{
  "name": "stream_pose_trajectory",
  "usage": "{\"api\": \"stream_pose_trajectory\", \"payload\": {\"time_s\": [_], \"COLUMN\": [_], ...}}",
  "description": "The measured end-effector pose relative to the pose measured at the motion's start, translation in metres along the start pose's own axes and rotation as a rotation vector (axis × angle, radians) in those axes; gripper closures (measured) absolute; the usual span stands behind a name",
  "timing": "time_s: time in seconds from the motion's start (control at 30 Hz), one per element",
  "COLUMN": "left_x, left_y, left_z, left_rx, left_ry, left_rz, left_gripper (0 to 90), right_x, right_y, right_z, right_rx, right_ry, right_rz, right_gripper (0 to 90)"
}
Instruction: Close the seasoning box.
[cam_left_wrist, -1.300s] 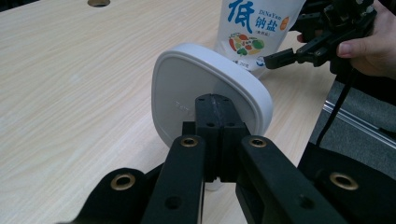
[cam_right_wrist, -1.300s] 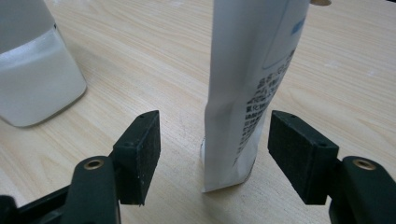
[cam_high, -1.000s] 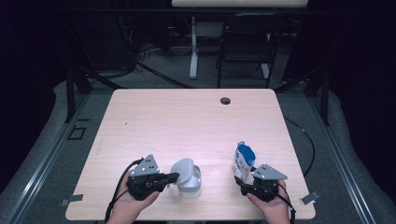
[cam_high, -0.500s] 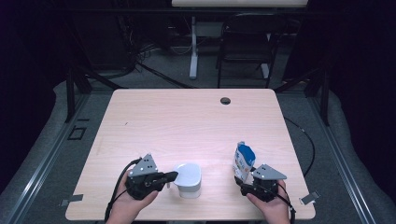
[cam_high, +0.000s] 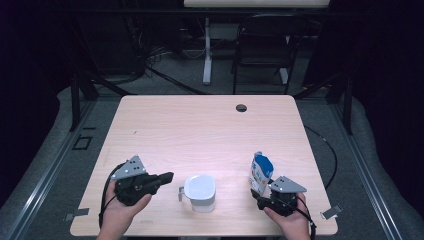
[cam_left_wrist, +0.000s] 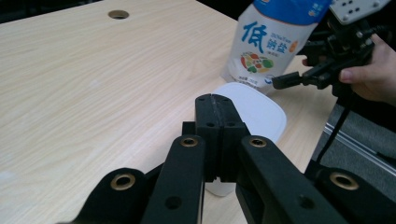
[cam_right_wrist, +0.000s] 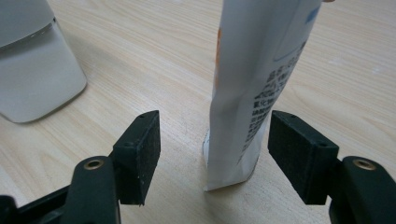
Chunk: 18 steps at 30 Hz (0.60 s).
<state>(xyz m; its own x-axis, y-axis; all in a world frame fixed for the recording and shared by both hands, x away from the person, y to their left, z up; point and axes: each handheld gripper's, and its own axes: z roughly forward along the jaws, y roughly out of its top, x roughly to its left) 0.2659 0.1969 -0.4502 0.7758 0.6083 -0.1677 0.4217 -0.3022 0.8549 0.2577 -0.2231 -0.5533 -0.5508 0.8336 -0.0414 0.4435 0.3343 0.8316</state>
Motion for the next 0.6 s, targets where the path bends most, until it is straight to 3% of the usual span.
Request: {"api": "stream_pose_trajectory", "payload": {"time_s": [0.23,0.33,0.5,0.6], "left_x": [0.033,0.045,0.061,0.070], "left_y": [-0.011,-0.016,-0.027,-0.035], "left_z": [-0.018,-0.025,-0.030,-0.028], "left_rx": [-0.038,-0.038,-0.046,-0.025], "left_ry": [0.082,0.140,0.194,0.238], "left_rz": [-0.090,-0.114,-0.166,-0.182], "left_gripper": [90.0,90.0,89.1,89.0], "right_x": [-0.001,-0.001,-0.001,0.000], "right_y": [0.000,0.000,0.000,0.000], "right_z": [0.000,0.000,0.000,0.001], "right_rx": [0.003,0.000,0.002,0.002], "right_ry": [0.002,0.002,0.002,0.000], "right_rz": [0.001,0.003,0.003,0.003], "right_gripper": [34.1,34.1,34.1,34.1]}}
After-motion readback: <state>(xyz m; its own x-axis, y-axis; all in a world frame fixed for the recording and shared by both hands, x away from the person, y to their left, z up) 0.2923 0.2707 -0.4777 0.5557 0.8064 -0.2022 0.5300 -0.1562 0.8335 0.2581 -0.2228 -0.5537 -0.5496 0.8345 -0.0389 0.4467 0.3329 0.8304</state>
